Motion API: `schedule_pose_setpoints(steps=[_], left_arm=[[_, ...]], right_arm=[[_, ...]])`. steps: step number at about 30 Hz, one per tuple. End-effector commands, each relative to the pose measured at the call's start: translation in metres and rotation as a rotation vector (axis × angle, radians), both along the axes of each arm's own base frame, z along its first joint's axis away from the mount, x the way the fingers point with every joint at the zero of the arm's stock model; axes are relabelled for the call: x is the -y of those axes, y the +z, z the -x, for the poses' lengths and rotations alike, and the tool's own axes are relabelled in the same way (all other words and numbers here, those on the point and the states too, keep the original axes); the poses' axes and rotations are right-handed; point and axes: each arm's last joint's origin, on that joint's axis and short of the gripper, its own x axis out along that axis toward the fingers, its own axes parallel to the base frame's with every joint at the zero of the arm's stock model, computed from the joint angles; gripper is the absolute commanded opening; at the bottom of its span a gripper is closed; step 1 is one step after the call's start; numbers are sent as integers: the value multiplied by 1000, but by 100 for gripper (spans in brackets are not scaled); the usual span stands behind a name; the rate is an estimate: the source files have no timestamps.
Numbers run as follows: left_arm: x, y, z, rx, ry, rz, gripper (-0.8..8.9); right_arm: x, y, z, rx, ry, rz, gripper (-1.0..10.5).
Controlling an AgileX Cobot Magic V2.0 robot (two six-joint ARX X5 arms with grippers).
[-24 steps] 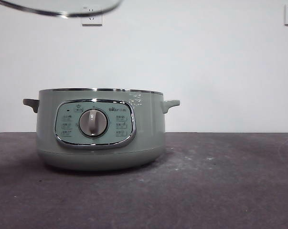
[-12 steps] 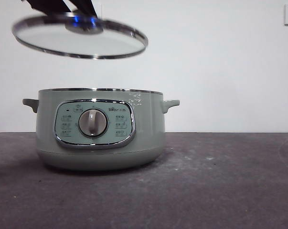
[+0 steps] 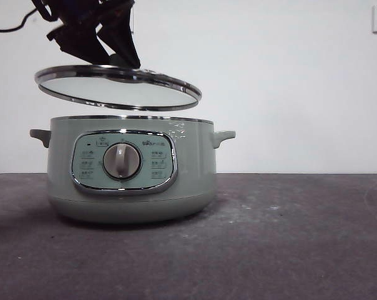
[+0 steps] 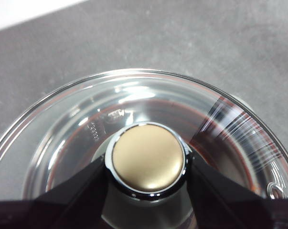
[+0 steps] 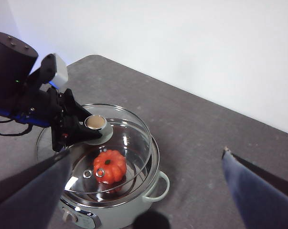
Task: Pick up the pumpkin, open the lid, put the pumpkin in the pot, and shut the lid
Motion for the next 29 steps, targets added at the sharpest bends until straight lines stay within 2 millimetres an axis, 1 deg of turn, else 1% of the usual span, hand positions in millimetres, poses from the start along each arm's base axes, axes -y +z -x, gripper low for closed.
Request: schedule_pose_setpoints(steps=[1,10,18,29], left_arm=[[3,9,-4,70,-20,24,-9],[13,-10,-15,18,-31,2,-8],[17,-11,-15,25,-41,5,-8],[21,-26,-21,-27,-41,-20,-8]], right_arm=[[-1,0,-1,-5,-3,-12,688],[-1,0,0,-6,-3,-11,688],[-1,0,0,-6,-3,-11,688],[0,0,0,-9,-2,-8,688]])
